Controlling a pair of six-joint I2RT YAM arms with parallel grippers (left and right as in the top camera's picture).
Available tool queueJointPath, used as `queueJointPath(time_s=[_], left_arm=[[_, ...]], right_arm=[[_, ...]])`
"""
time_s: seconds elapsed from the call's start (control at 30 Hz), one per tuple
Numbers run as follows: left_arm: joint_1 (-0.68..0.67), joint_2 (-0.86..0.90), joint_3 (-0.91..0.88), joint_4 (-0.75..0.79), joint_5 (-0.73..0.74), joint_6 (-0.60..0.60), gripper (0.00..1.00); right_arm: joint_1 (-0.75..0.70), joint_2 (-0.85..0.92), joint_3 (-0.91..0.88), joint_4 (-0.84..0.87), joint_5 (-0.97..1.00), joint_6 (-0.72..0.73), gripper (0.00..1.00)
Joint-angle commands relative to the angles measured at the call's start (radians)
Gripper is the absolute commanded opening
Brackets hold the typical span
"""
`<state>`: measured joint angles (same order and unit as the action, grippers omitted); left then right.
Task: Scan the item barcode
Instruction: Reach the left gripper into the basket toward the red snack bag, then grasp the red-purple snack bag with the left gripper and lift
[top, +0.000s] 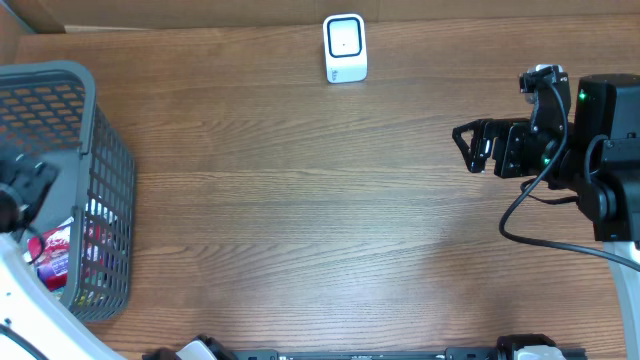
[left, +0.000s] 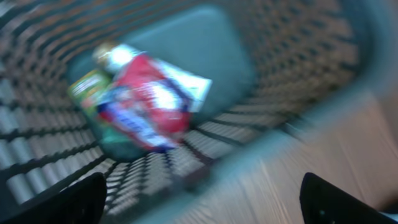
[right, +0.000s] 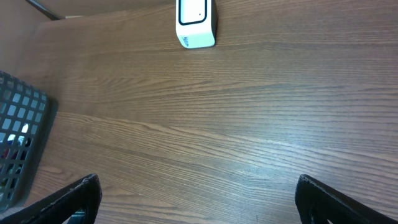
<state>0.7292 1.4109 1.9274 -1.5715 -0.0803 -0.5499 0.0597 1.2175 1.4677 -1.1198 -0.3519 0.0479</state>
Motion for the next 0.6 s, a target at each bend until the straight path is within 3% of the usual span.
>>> queueJointPath(time_s=[0.0, 0.07, 0.33, 0.57], left_arm=[[0.105, 0.045, -0.097, 0.013, -0.027, -0.079, 0.93], [0.145, 0.057, -0.151, 0.035, -0.027, -0.087, 1.00], [0.184, 0.100, -0.359, 0.210, -0.023, -0.059, 1.00], [0.181, 0.164, -0.429, 0.252, -0.036, -0.078, 0.99]], right_arm=[[0.003, -0.004, 0.026, 0.002, -0.010, -0.011, 1.00], [0.003, -0.004, 0.026, 0.002, -0.010, -0.011, 1.00], [0.003, -0.004, 0.026, -0.009, -0.010, -0.011, 1.00], [0.003, -0.004, 0.026, -0.016, -0.011, -0.011, 1.00]])
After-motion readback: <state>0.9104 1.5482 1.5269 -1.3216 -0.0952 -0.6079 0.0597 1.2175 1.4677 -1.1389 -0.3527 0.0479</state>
